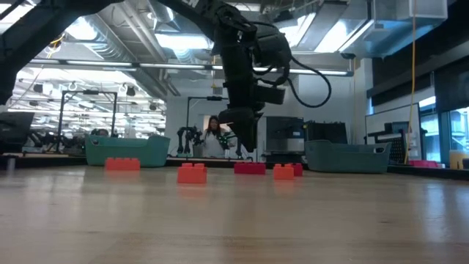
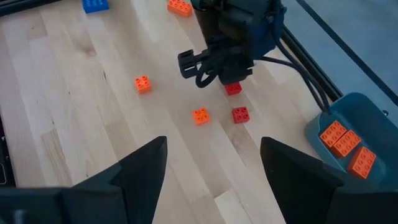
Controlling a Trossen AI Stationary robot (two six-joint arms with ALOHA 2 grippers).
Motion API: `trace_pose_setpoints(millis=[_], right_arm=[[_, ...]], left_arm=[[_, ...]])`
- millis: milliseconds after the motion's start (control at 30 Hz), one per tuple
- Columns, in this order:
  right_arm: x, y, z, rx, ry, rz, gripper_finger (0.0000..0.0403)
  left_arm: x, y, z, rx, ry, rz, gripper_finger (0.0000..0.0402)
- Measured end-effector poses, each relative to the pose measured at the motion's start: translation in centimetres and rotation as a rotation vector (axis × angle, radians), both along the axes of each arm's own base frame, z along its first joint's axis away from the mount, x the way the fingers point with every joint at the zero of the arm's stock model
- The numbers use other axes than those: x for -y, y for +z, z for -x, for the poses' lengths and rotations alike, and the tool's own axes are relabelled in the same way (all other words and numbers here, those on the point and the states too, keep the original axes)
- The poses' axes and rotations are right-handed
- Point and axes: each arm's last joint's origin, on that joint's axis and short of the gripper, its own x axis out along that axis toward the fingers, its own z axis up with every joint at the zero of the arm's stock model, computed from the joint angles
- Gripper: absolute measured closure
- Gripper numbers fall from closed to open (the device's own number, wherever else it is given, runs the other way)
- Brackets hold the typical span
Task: Sort & place blocks by color
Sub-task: Put the red game piece into the yellow bin
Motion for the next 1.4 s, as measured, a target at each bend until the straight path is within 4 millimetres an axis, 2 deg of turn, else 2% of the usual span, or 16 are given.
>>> trace_pose_setpoints(millis=[867,1167,1400], right_arm=[[-0.4,0.3,-0.6,0.073,0.001,-0.047,0.0141],[-0.5,0.5,-0.8,0.096,0.001,-0.061,0.0141],[-0.5,0.5,-0.8,0.096,0.001,-0.061,0.0141]], left_arm=[[0.9,-0.1,-0.1,-0.007,0.001,0.014,0.0274],[1.5,-0.1,-0.2,0.029,0.058,0.076,0.0274],[0.6,-0.1,-0.1,0.064,0.162,0.117,0.0274]])
